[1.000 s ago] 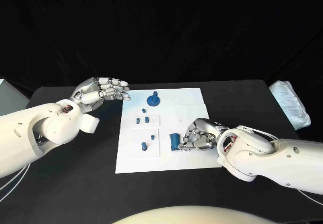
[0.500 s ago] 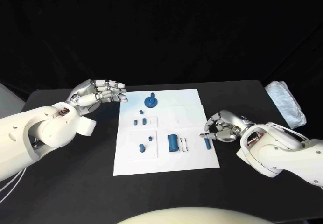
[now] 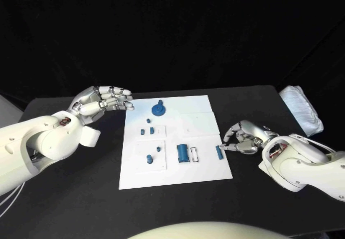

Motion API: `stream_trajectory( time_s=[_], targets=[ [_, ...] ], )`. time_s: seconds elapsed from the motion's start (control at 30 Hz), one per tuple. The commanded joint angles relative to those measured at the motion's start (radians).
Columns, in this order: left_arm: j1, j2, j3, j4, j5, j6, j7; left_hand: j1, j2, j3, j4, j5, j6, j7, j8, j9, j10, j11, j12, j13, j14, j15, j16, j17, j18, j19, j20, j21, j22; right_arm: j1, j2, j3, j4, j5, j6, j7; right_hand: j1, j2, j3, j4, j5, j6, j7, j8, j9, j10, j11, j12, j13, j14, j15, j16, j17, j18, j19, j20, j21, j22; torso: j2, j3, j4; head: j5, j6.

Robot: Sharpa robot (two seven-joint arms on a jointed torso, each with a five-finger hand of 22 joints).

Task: Assemble the parts on the task board

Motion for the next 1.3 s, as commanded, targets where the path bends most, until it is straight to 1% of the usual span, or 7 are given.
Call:
stream_trajectory(
  time_s=[0.03,0.57,0.87,1.0,1.03,1.13,1.3],
  targets=[
    [0.0,0.001,0.001,0.002,-0.001,0.01,0.016,-0.007,0.001,-0.002,0.004,0.003,-0.005,0.0,-0.005,-0.001,-0.007,-0.003,-0.003,0.001,-0.005,0.0,0.001,0.001,0.012,0.008,0.0,-0.007,-0.001,-0.015,0.013,-0.001,-0.003,-0.067,0.03,-0.036,-0.009,-0.008,0.001,0.005,0.004,0.016,0.0,0.0,-0.002,0.023,0.004,-0.002,0.172,0.088,0.003,0.002,0.184,-0.015,0.077,0.005,0.002,0.233,0.0,-0.0013,0.0017,0.001,-0.001],
    [-0.001,0.0,0.001,0.002,0.0,0.011,0.014,-0.007,0.001,-0.002,0.004,0.003,-0.005,0.0,-0.005,-0.001,-0.007,-0.003,-0.003,0.001,-0.005,0.0,0.001,0.001,0.012,0.008,0.0,-0.007,-0.001,-0.059,0.083,-0.002,-0.05,-0.103,0.093,-0.089,-0.027,-0.002,0.009,0.003,0.007,0.031,-0.007,0.003,-0.003,0.024,-0.001,-0.001,0.173,0.088,-0.001,0.002,0.185,-0.015,0.078,0.003,0.003,0.233,0.002,-0.0006,0.0019,0.004,-0.003],
    [-0.001,-0.001,0.001,0.002,0.0,0.011,0.014,-0.005,0.002,-0.002,0.004,0.003,-0.004,0.0,-0.004,-0.001,-0.005,-0.004,-0.003,0.002,-0.005,0.0,0.002,0.003,0.012,0.011,-0.001,-0.008,-0.002,-0.063,0.097,-0.003,-0.06,-0.132,0.136,-0.111,0.076,-0.001,0.098,-0.006,-0.007,0.047,-0.018,-0.004,-0.014,0.025,-0.011,-0.002,0.174,0.088,-0.01,0.002,0.187,-0.016,0.079,-0.006,0.009,0.235,0.002,-0.0011,0.0017,0.004,-0.007],
    [-0.001,-0.002,0.001,0.002,0.0,0.012,0.013,-0.005,0.002,-0.002,0.004,0.003,-0.004,0.0,-0.004,-0.001,-0.005,-0.004,-0.003,0.002,-0.005,0.0,0.002,0.003,0.012,0.011,-0.001,-0.008,-0.002,-0.066,0.106,-0.003,-0.06,-0.154,0.151,-0.122,0.137,-0.021,0.196,-0.012,0.073,0.062,-0.022,-0.012,-0.026,0.026,-0.016,0.0,0.176,0.089,-0.016,0.003,0.19,-0.017,0.08,-0.01,0.014,0.236,0.002,-0.001,0.0005,0.004,-0.007],
    [-0.001,-0.002,0.001,0.002,0.0,0.012,0.012,-0.005,0.002,-0.002,0.004,0.003,-0.004,0.0,-0.004,-0.001,-0.005,-0.004,-0.003,0.002,-0.005,0.0,0.002,0.003,0.012,0.011,-0.001,-0.008,-0.002,-0.066,0.107,-0.003,-0.06,-0.159,0.152,-0.124,0.163,-0.029,0.262,-0.021,0.091,0.07,-0.023,-0.014,-0.03,0.026,-0.018,-0.001,0.177,0.089,-0.017,0.003,0.19,-0.017,0.08,-0.013,0.015,0.236,0.002,-0.0007,0.0007,0.004,-0.007],
    [-0.001,-0.002,0.001,0.003,0.0,0.013,0.011,-0.005,0.002,-0.002,0.004,0.003,-0.004,0.0,-0.004,-0.001,-0.005,-0.004,-0.002,0.002,-0.005,-0.001,0.003,0.003,0.012,0.012,-0.001,-0.008,-0.003,-0.067,0.111,-0.003,-0.057,-0.172,0.148,-0.131,0.136,-0.077,0.384,-0.033,0.164,0.08,-0.024,-0.005,-0.026,0.028,-0.019,0.002,0.179,0.089,-0.017,0.004,0.193,-0.017,0.081,-0.013,0.018,0.237,0.002,-0.0009,0.0017,0.002,-0.008],
    [-0.001,-0.002,0.001,0.003,0.0,0.013,0.011,-0.005,0.002,-0.002,0.004,0.003,-0.004,0.0,-0.004,-0.001,-0.005,-0.004,-0.002,0.002,-0.005,-0.001,0.003,0.003,0.012,0.012,-0.001,-0.008,-0.003,-0.068,0.114,-0.002,-0.046,-0.18,0.116,-0.134,0.073,-0.11,0.464,-0.052,0.201,0.076,-0.028,0.011,-0.01,0.034,-0.022,0.007,0.183,0.09,-0.02,0.005,0.196,-0.019,0.082,-0.014,0.025,0.238,0.001,-0.0017,0.0018,0.002,-0.008]
  ],
)
